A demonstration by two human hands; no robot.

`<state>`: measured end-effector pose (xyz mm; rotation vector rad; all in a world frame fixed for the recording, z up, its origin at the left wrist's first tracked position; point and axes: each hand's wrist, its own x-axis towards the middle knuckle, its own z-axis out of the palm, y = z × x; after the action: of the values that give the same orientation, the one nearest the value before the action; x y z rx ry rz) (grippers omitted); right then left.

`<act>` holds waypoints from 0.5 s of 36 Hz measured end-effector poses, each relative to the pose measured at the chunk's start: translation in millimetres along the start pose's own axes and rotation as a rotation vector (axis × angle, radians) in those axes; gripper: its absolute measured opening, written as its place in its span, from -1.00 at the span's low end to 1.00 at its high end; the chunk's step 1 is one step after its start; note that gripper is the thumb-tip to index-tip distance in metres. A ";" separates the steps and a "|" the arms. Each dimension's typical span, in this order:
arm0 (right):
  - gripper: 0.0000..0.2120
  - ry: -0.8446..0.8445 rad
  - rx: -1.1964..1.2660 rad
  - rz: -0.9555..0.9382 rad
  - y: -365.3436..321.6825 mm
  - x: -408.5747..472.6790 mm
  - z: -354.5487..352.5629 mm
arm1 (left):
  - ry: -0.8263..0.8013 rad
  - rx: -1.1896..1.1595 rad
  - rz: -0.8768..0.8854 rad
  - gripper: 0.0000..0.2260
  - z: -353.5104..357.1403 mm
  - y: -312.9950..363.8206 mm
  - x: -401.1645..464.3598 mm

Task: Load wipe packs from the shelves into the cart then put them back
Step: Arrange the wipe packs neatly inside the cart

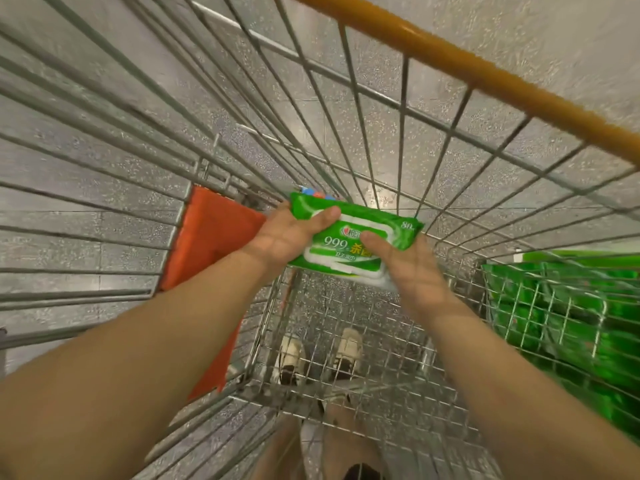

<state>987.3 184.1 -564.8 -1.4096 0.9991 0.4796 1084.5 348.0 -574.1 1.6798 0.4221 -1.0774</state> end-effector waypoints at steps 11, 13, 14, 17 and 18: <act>-0.34 0.099 -0.069 0.055 -5.5 -6.7 0.4 | 0.298 0.486 -0.029 -0.28 15.5 6.5 -7.8; -0.40 0.094 -0.081 0.086 -8.7 -11.2 -0.1 | 0.329 0.570 -0.046 -0.23 16.3 10.5 -14.3; -0.44 0.098 -0.089 0.092 -11.0 -14.0 -0.6 | 0.333 0.594 -0.048 -0.26 16.7 13.7 -18.7; -0.53 0.139 -0.205 0.103 -16.2 -20.8 -3.1 | 0.323 0.635 -0.037 -0.29 18.0 23.7 -38.5; -0.55 0.156 -0.265 0.101 -18.7 -25.6 -3.5 | 0.313 0.649 -0.022 -0.29 18.0 26.8 -47.1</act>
<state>987.6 184.8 -532.9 -1.6576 1.1692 0.6008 1070.6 332.1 -521.0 2.4415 0.3011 -1.0303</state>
